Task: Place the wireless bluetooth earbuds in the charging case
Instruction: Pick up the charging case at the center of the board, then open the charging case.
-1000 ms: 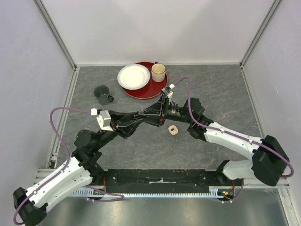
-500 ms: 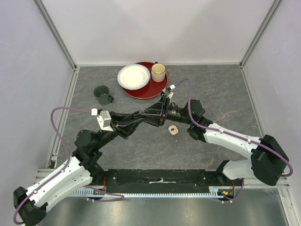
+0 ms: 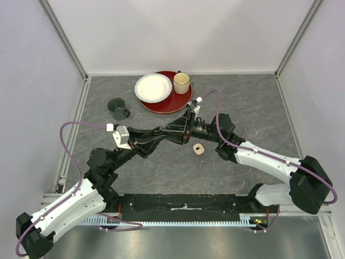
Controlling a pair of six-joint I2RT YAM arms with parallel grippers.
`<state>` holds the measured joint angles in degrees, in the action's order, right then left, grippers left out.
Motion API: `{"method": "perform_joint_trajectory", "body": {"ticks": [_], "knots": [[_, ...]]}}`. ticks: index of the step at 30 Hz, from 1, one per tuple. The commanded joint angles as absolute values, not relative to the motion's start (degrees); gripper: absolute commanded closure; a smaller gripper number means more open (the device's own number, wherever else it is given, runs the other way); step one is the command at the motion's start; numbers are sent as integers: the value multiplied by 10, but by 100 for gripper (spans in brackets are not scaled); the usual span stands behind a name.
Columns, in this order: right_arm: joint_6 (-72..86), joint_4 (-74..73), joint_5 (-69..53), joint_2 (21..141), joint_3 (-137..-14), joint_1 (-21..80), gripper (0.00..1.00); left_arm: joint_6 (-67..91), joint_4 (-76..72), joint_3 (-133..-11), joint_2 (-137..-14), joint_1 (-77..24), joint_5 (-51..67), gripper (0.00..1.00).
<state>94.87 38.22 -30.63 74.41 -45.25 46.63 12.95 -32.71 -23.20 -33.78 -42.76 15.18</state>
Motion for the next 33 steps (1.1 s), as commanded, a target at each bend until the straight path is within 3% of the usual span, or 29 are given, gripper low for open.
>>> {"method": "perform_joint_trajectory", "body": {"ticks": [1,2,7,12,13,16,19,28,33], "knots": [[919,337,-309,737,-475,474,83,142,-353,-235,-340,-429,163,93],[912,322,-309,736,-477,474,83,142,-352,-235,-340,-429,163,98],[879,277,-301,730,-493,475,83,139,-345,-236,-339,-429,168,98],[839,240,-281,715,-500,475,56,140,-347,-230,-333,-429,169,98],[832,236,-279,708,-503,474,44,141,-349,-227,-330,-429,164,98],[779,177,-259,695,-525,475,23,141,-353,-220,-316,-429,156,98],[703,101,-215,672,-550,473,14,141,-352,-212,-301,-428,146,98],[477,-113,-133,645,-654,479,11,157,-344,-191,-266,-429,131,98],[402,-142,-128,656,-688,515,11,158,-353,-189,-270,-429,144,98]]}}
